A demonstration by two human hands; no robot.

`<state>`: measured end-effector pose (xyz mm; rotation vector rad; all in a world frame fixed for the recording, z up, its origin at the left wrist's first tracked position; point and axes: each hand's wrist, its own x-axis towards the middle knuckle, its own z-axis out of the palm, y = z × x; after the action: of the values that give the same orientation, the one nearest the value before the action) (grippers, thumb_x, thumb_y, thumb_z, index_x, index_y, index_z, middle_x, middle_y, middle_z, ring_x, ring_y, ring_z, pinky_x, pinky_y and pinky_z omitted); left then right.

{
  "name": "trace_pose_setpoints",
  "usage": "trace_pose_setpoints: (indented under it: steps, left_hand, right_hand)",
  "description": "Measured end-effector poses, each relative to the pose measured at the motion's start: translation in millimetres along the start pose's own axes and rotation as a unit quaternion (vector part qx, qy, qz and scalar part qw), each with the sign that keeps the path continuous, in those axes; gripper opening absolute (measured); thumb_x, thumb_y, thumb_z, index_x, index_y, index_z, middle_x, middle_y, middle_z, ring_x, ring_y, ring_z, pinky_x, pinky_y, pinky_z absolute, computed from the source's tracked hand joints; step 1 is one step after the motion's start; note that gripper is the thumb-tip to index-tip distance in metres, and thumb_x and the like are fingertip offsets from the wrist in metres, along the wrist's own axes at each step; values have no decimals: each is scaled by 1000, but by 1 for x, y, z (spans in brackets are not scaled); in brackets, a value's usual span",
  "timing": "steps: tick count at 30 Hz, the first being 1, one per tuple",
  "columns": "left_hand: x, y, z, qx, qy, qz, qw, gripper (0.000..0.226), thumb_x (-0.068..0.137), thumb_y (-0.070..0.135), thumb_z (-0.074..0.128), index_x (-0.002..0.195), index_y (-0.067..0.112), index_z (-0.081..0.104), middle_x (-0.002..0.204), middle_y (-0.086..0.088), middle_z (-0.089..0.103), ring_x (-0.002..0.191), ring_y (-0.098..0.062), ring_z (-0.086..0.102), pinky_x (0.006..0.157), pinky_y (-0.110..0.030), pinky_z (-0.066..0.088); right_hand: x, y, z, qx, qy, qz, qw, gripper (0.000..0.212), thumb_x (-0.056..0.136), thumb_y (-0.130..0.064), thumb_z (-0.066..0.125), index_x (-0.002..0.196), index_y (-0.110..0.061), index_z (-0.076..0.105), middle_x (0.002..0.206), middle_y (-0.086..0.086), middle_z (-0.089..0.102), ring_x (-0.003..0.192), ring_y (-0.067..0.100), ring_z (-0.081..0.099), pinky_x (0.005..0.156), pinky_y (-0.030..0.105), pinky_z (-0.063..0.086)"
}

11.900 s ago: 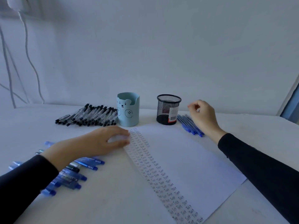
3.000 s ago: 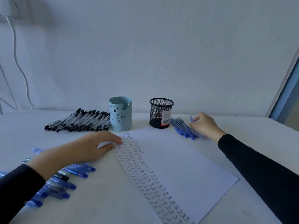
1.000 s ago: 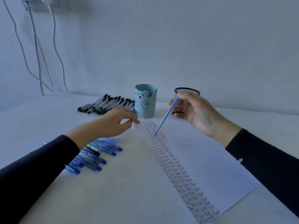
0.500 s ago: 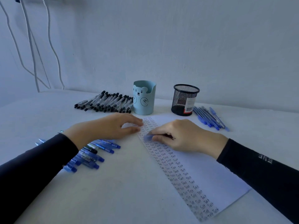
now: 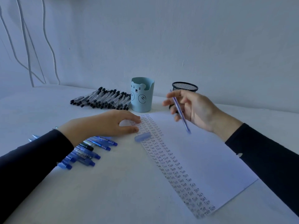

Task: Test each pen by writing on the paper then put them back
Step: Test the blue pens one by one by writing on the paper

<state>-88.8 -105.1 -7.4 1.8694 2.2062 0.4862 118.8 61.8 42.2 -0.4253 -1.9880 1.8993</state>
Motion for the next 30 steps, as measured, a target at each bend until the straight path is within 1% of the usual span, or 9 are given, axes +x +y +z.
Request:
trace_pose_setpoints:
  steps: [2, 5, 7, 9, 12, 15, 18, 22, 30]
  left_hand:
    - [0, 0, 0, 2, -1, 0, 1000, 46, 87, 56, 56, 130, 41, 55, 136, 30, 47, 123, 10, 43, 108, -18, 31]
    - [0, 0, 1, 0, 0, -5, 1000, 47, 85, 56, 56, 130, 41, 55, 136, 31, 47, 122, 9, 43, 105, -16, 31]
    - [0, 0, 1, -7, 1, -5, 1000, 48, 85, 56, 56, 130, 41, 55, 135, 31, 47, 123, 10, 42, 104, -15, 30]
    - [0, 0, 0, -6, -3, -2, 1000, 53, 81, 63, 53, 130, 42, 55, 135, 32, 47, 123, 11, 41, 102, -13, 30]
    - [0, 0, -1, -1, -7, 0, 1000, 60, 77, 68, 49, 130, 42, 54, 135, 32, 47, 123, 11, 41, 102, -13, 30]
    - [0, 1, -1, -3, -3, -3, 1000, 60, 77, 66, 50, 131, 41, 54, 134, 32, 47, 122, 10, 43, 105, -16, 31]
    - [1, 1, 0, -1, -4, 4, 1000, 58, 78, 66, 50, 130, 41, 55, 133, 33, 47, 121, 12, 41, 103, -13, 30]
    - [2, -1, 0, -2, -4, 4, 1000, 60, 76, 70, 49, 129, 43, 54, 132, 34, 47, 120, 13, 41, 98, -10, 28]
    - [3, -7, 2, -9, 2, 14, 1000, 61, 73, 77, 46, 126, 48, 55, 130, 37, 47, 119, 19, 41, 96, -7, 28]
  right_hand:
    - [0, 0, -5, 72, -11, 12, 997, 37, 95, 5, 25, 109, -7, 56, 100, 18, 69, 75, 23, 66, 63, 33, 59]
    - [3, 14, -6, -59, 40, 9, 997, 4, 98, -8, 52, 100, -11, 54, 78, 10, 67, 59, 18, 60, 50, 27, 52]
    - [5, 24, -5, -137, 63, 15, 988, 20, 98, -30, 57, 88, -13, 55, 59, 0, 52, 50, 15, 45, 42, 24, 38]
    - [5, 27, -2, -161, 53, 28, 985, 33, 103, -38, 43, 87, -12, 58, 59, 0, 50, 52, 15, 43, 45, 25, 35]
    - [2, 30, 5, -162, 32, 8, 986, 21, 101, -17, 42, 102, -12, 62, 76, 9, 66, 62, 16, 53, 52, 28, 45]
    - [0, 34, 9, -194, 25, -26, 980, 13, 96, -16, 60, 88, -10, 67, 80, 9, 73, 64, 13, 57, 53, 22, 48]
    - [-3, 40, 16, -229, 26, -34, 972, 27, 82, -32, 76, 68, -14, 62, 65, 5, 70, 51, 11, 52, 47, 19, 42]
    - [0, 52, 23, -257, 104, -53, 959, 43, 86, -13, 69, 50, -13, 47, 45, -1, 55, 38, 7, 44, 43, 18, 36]
    - [-2, 56, 24, -240, 84, -72, 964, 37, 87, -8, 67, 55, -4, 48, 41, -1, 48, 38, 9, 43, 41, 16, 37]
